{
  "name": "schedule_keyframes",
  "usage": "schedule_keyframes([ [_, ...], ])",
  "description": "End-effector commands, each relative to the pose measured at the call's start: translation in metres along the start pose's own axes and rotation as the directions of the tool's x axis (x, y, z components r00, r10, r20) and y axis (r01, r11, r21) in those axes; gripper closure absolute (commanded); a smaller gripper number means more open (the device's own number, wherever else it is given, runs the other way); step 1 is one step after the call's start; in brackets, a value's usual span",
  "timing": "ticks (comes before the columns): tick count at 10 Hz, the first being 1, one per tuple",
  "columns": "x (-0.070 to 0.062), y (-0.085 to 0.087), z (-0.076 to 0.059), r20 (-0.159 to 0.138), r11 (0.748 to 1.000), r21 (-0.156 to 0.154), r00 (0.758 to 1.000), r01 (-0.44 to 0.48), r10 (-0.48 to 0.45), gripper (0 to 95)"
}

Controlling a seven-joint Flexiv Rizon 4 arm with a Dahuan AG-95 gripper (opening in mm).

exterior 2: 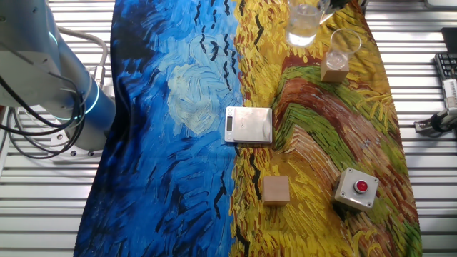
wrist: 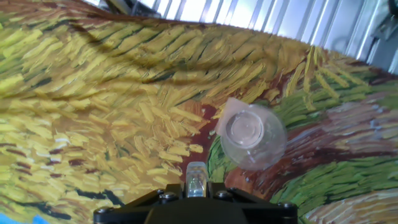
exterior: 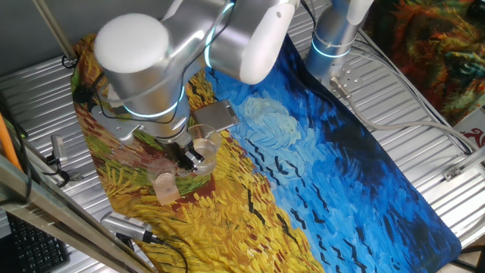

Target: Pour the water from one cup into another empty cup

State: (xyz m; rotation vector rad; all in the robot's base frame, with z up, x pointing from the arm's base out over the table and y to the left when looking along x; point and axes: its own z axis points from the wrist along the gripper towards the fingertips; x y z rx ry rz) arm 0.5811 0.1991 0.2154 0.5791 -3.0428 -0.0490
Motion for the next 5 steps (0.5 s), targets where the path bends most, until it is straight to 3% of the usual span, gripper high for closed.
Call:
schedule_keyframes([
  [1,0.028,-0.001,0.006,0.010,1.000,0.006,1.000,0.004,-0.004,95.0],
  [3,0.047,-0.003,0.013,0.012,1.000,0.008,1.000,0.008,-0.008,95.0],
  [5,0.054,-0.004,0.016,0.009,1.000,0.010,1.000,0.012,-0.012,95.0],
])
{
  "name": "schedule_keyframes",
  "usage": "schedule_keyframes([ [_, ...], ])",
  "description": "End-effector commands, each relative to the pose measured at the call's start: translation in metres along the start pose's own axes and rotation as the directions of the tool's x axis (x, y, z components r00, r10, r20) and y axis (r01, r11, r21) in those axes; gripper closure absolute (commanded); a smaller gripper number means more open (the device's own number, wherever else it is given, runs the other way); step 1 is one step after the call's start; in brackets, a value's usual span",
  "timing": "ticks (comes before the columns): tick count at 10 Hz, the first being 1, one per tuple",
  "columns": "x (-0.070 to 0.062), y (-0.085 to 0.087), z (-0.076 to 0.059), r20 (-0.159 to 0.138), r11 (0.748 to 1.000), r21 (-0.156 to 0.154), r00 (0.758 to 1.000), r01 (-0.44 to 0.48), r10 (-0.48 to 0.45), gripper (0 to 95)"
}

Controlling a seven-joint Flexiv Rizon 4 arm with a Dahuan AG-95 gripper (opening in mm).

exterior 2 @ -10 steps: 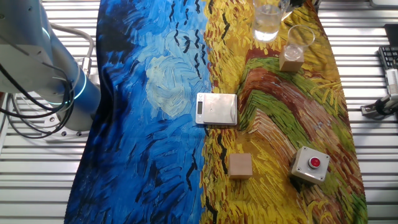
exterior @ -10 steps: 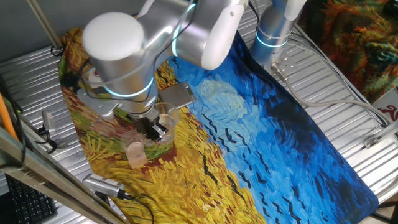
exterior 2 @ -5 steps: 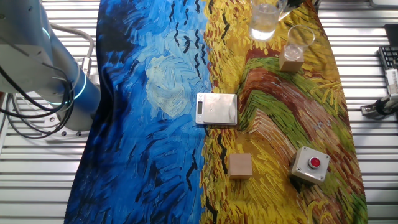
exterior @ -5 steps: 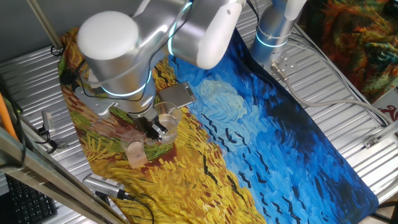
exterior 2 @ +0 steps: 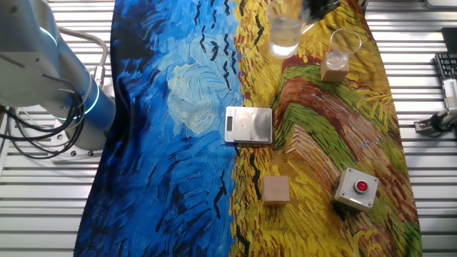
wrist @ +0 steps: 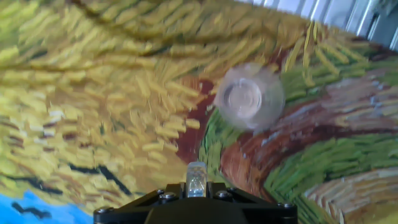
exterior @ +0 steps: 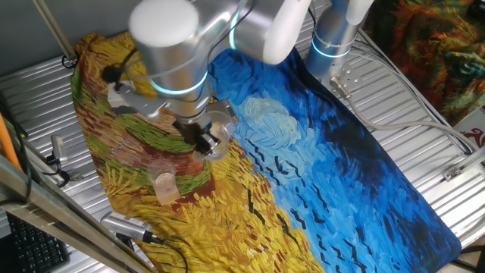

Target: Pour the water from one cup into another empty cup

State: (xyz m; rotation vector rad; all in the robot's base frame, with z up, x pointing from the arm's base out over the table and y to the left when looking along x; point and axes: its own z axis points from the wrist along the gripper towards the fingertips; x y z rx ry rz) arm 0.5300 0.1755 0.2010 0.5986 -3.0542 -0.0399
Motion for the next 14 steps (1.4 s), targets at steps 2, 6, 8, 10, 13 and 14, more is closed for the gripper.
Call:
schedule_keyframes([
  [2,0.002,0.000,0.006,-0.004,1.000,0.002,1.000,0.002,-0.002,95.0],
  [6,0.007,0.001,0.022,-0.002,1.000,-0.002,1.000,0.000,0.000,95.0],
  [8,0.011,0.002,0.032,-0.001,1.000,-0.001,1.000,0.000,0.000,95.0],
  [10,0.013,0.003,0.041,0.005,1.000,0.002,1.000,0.001,-0.001,95.0],
  [13,0.014,0.007,0.059,0.008,1.000,-0.001,1.000,-0.003,0.003,95.0],
  [14,0.014,0.008,0.063,0.006,1.000,0.002,1.000,-0.001,0.001,95.0],
])
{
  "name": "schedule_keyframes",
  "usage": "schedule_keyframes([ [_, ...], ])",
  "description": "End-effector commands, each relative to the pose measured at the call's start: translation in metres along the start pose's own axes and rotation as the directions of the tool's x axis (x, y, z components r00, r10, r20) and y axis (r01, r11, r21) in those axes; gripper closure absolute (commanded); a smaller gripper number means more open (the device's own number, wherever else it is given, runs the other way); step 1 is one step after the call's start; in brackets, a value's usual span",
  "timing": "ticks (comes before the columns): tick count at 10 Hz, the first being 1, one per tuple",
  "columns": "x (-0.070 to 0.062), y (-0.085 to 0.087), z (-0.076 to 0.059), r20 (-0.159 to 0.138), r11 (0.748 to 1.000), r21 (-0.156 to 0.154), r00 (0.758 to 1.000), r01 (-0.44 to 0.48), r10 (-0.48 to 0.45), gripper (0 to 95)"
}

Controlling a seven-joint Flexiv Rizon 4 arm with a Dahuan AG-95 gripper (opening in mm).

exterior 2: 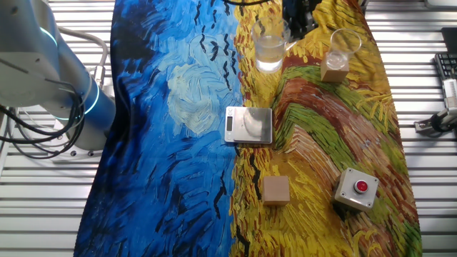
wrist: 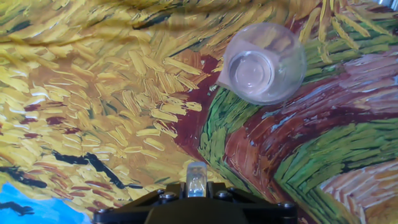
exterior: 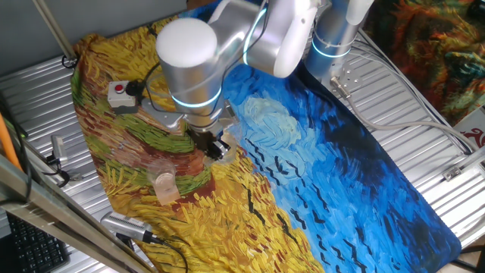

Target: Pour the water from one cup into another empty cup

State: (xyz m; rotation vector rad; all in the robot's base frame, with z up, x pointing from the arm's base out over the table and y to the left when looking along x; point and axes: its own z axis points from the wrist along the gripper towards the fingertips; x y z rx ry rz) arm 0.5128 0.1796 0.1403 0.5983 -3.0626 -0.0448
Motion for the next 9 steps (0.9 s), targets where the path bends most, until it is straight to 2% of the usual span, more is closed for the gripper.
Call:
schedule_keyframes([
  [1,0.001,0.000,0.006,0.000,1.000,-0.005,1.000,-0.004,0.004,95.0],
  [4,0.001,0.004,0.017,0.002,1.000,0.000,1.000,-0.003,0.003,95.0],
  [6,0.004,0.006,0.029,0.009,1.000,-0.003,1.000,-0.001,0.001,95.0],
  [9,0.008,0.007,0.037,0.012,1.000,-0.006,1.000,0.000,0.001,95.0],
])
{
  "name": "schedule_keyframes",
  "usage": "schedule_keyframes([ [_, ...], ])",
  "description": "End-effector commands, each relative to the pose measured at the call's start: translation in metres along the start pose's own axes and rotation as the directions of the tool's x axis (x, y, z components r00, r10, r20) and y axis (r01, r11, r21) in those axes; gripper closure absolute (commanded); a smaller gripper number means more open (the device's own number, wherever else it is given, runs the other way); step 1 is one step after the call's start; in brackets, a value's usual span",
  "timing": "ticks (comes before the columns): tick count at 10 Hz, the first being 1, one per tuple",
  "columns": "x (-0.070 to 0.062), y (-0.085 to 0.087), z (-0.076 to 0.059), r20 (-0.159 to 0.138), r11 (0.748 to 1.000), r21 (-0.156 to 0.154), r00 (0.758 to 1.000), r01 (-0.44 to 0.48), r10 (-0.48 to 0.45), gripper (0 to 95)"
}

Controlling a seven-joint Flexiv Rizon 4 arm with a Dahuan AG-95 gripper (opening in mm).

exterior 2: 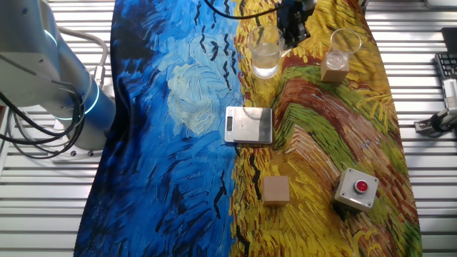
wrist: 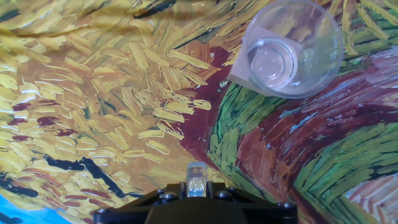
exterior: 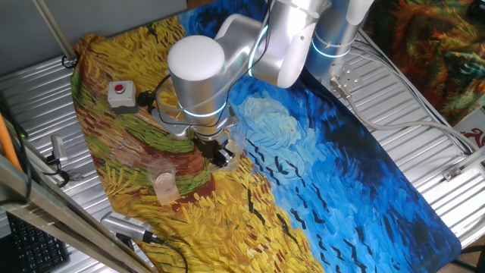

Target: Pour the water from one cup into another empty cup

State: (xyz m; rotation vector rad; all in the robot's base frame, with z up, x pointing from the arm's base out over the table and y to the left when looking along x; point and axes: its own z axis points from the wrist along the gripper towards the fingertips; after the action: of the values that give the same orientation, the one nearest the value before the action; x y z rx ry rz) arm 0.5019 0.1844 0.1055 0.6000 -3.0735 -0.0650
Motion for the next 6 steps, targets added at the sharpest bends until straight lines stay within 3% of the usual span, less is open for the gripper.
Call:
schedule_keyframes([
  [1,0.001,0.000,0.003,0.003,1.000,0.004,1.000,0.000,0.000,95.0],
  [6,0.004,0.002,0.016,0.002,1.000,0.011,1.000,0.003,-0.003,95.0],
])
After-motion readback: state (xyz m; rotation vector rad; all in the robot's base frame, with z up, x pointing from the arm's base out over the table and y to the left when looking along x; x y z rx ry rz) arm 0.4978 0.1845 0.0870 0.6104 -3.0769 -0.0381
